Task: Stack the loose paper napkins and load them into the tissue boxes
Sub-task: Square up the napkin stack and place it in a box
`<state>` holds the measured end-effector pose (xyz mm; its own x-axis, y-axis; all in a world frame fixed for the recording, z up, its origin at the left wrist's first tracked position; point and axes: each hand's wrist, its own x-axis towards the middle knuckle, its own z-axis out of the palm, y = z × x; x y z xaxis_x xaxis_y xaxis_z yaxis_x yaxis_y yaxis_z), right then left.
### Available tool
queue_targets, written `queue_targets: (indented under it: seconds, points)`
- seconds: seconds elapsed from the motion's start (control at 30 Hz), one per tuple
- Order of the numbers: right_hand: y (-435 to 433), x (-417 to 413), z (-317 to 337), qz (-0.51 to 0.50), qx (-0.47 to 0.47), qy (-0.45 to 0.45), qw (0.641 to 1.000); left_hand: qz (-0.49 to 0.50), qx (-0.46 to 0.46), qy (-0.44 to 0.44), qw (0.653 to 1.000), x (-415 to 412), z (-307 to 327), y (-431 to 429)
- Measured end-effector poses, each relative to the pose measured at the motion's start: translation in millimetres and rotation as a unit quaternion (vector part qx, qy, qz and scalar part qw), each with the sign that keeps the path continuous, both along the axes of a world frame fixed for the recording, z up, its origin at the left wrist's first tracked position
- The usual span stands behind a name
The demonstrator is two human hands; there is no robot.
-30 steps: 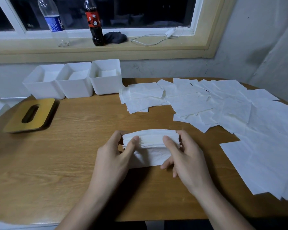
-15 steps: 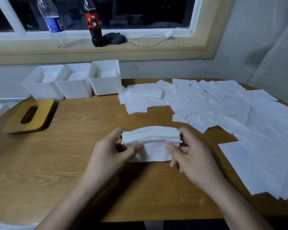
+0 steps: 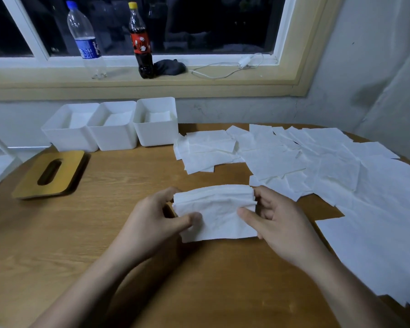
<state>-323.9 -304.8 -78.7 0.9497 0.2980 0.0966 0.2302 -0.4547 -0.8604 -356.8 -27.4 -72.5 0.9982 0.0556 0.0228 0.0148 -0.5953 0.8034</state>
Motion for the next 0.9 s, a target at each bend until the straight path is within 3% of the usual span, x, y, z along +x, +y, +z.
queue_targets:
  seconds: [0.23, 0.5, 0.63, 0.8, 0.9]
  points:
    - [10, 49, 60, 0.088, -0.073, -0.034, 0.993, -0.098, 0.013, 0.01, 0.995, 46, 53, 25]
    - [57, 111, 132, 0.129, -0.188, -0.112, 0.967, -0.101, 0.053, -0.055, 0.992, 95, 81, 44]
    - [87, 159, 146, 0.141, -0.155, -0.1, 0.973, -0.059, -0.012, -0.053, 0.997, 121, 83, 62]
    - [121, 218, 137, 0.168, -0.051, 0.047, 0.983, 0.022, -0.14, -0.031, 0.989, 158, 79, 92]
    - [149, 251, 125, 0.151, 0.033, 0.104, 0.982, 0.063, -0.17, -0.008, 0.983, 190, 76, 116]
